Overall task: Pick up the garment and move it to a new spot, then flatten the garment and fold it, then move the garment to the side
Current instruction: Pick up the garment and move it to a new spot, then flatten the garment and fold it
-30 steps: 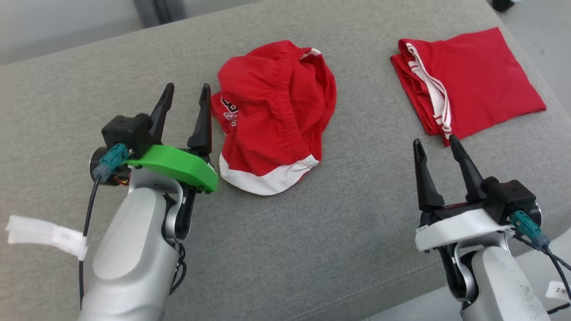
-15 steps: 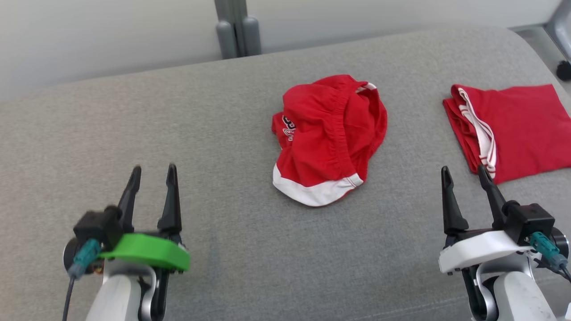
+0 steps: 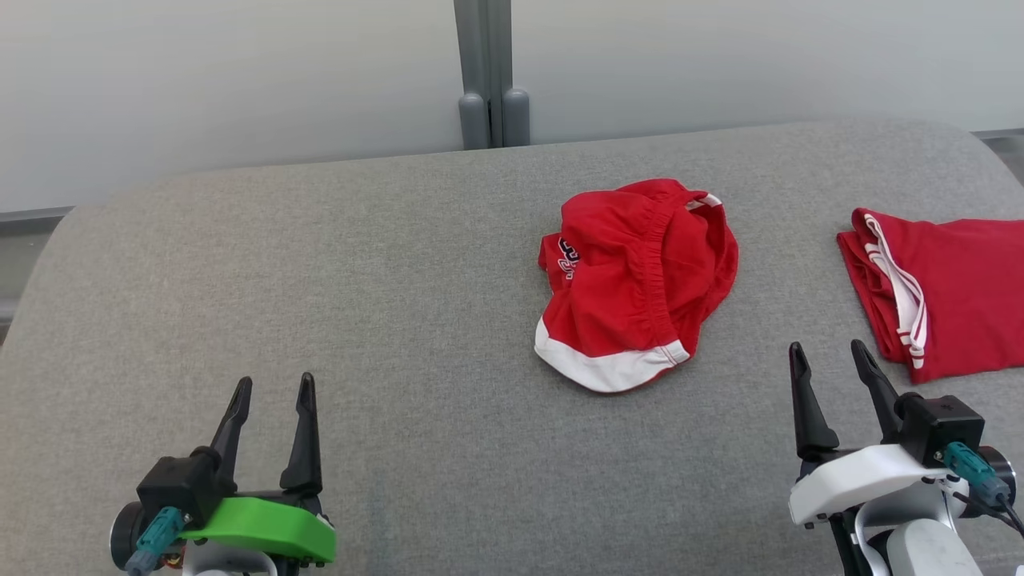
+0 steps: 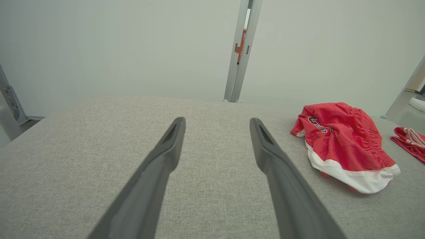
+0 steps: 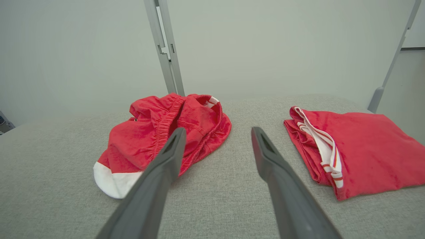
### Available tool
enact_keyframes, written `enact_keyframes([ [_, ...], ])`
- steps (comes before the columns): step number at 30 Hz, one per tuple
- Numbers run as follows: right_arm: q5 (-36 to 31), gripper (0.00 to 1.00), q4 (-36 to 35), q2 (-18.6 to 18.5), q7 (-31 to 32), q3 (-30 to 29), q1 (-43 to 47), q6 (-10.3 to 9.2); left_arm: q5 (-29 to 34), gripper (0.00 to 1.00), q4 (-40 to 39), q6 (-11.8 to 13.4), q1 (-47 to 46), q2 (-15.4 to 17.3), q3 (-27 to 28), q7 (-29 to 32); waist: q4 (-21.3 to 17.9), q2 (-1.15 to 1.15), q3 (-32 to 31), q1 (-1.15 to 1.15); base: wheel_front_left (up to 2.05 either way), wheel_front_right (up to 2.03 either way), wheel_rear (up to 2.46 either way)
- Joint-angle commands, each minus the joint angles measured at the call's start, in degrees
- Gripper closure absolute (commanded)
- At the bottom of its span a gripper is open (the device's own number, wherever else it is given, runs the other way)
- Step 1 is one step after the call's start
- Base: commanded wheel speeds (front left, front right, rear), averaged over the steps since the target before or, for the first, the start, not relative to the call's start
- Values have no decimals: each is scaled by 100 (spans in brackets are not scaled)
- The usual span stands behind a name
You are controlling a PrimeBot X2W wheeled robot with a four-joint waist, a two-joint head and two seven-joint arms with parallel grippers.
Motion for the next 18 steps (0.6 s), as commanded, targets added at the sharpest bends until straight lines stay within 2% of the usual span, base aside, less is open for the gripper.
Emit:
enact_keyframes([
  [1, 1, 0, -7, -26, 17, -4, 59, -4, 34, 0, 10, -22, 71, -26, 53, -14, 26, 0, -13, 0, 0, 0, 0],
  [18, 0, 0, -53, -14, -50, 76, -88, -4, 234, 0, 11, -136, -60, -186, 259, -14, 68, 0, 168, 0, 0, 0, 0],
])
